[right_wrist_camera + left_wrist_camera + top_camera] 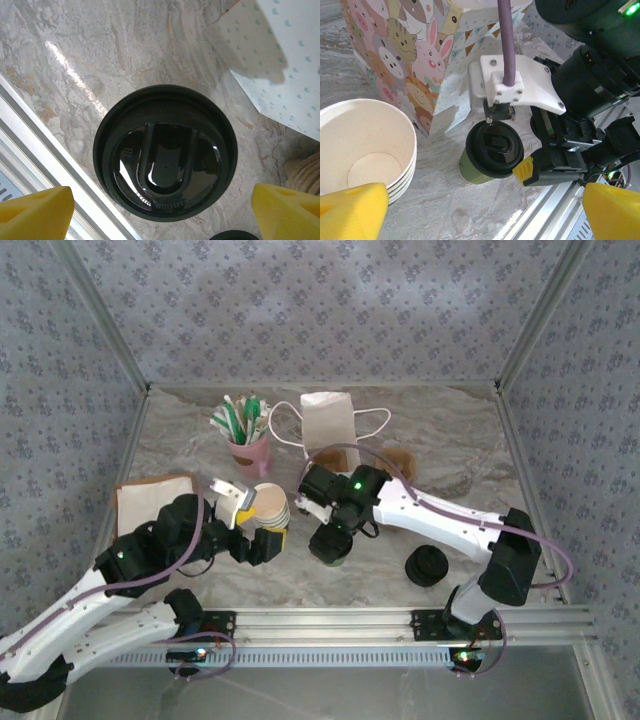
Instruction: Pack the takeout coffee
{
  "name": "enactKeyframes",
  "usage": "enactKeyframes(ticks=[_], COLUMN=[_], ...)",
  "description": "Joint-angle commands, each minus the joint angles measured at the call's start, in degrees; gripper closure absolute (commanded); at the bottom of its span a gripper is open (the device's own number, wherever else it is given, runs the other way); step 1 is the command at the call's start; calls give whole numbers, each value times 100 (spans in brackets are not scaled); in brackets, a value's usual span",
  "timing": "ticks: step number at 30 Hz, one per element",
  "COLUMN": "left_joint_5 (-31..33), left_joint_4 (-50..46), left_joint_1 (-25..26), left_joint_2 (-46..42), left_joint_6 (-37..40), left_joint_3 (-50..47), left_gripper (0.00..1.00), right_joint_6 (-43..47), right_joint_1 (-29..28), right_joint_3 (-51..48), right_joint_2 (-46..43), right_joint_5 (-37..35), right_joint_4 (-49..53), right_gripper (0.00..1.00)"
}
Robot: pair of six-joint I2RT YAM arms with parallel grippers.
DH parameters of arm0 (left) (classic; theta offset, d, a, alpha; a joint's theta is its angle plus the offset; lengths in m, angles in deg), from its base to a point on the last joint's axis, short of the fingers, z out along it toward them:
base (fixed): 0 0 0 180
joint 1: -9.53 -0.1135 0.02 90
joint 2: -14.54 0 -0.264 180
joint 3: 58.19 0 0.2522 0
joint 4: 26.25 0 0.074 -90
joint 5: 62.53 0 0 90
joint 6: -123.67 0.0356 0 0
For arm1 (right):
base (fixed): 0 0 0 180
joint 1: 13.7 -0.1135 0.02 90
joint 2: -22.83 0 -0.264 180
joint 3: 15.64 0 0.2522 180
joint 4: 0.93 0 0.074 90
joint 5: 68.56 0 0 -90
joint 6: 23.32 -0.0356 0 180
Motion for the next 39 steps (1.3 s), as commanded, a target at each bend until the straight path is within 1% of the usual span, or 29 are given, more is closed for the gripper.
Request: enactKeyframes(ticks=[1,13,17,20,24,28,39], left_joint_5=[92,97,79,66,62,62,60], left_joint_4=[-25,22,60,74,93,102,102], left_joint_1=[17,14,9,8,10,8,7], left_joint_2=[-6,3,36,64,89,91,91], left_joint_6=[136,127,123,127,134,136,123], left_joint_3=[26,-11,-40,-43,-50,-56,-56], left_gripper=[1,1,0,1,1,1,0], right_joint_6=[46,-217,-255,-334,-402,-431,-475], right_joint_1=[-58,-164,-156,-159,-150,-150,-148], right_joint_3=[157,138,139,147,147,132,125], right_joint_2=[117,314,358,394,435,479,531], right_joint_5=[-64,-174,-203,-140,-120,-104,-82], right_joint_4=[142,55,38,84,72,50,-29], right_gripper=[6,12,19,21,21,17,18])
